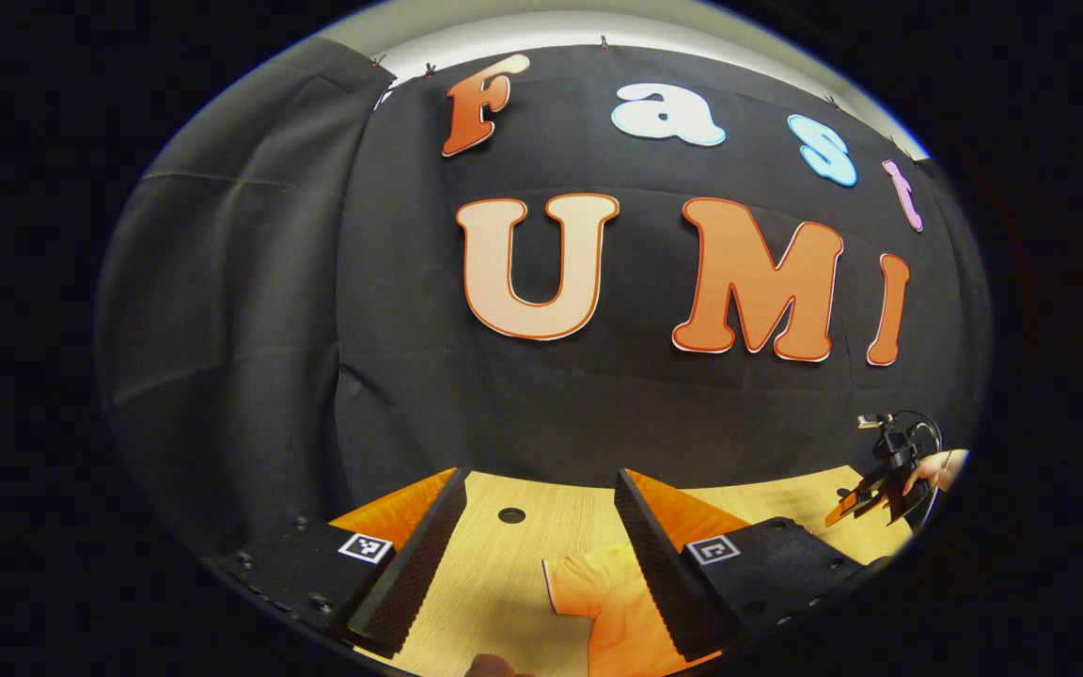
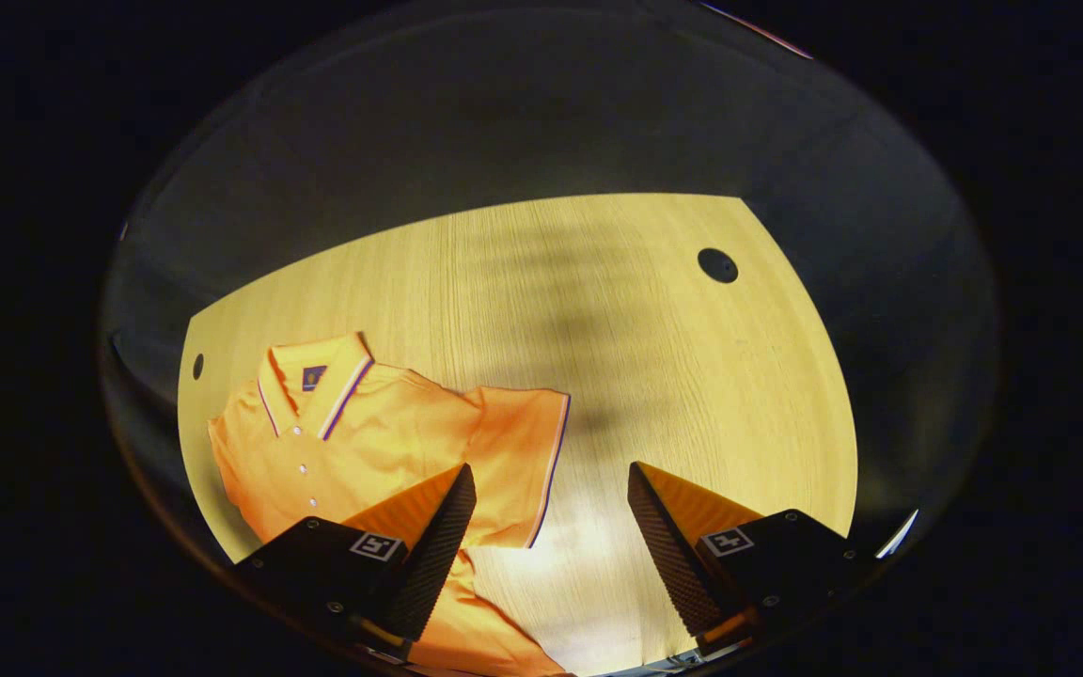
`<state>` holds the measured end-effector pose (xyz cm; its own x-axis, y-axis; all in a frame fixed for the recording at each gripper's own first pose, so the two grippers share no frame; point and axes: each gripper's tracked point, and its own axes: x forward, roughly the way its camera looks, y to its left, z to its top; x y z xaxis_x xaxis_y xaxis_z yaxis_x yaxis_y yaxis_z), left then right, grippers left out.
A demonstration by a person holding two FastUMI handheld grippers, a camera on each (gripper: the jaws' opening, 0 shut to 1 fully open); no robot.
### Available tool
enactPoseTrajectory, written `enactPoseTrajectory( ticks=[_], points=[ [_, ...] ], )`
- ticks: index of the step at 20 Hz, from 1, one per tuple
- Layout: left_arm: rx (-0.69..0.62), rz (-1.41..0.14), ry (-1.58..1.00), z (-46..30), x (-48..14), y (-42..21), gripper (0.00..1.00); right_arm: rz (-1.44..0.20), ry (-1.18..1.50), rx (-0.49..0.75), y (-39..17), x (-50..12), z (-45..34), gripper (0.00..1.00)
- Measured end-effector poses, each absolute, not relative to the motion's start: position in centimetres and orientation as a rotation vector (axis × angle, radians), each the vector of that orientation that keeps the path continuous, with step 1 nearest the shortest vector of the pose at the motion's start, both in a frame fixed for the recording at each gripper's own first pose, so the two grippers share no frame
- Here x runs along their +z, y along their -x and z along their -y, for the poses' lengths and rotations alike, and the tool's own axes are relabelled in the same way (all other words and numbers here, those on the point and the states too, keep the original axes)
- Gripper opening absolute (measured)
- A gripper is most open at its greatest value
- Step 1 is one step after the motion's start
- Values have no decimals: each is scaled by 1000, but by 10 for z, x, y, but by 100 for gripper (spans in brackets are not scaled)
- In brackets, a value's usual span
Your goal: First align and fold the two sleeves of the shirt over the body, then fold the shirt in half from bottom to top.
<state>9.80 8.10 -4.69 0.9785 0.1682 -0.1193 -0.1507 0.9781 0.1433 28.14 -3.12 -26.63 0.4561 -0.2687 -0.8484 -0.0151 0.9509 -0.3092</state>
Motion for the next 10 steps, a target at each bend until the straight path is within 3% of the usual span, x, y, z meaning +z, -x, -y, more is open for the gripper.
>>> enactPoseTrajectory(
  ticks=[10],
  points=[
    [174,-226,-96,-89,-80,-113,97,-1208,305,-213,-289,-334,53,98]
  ],
)
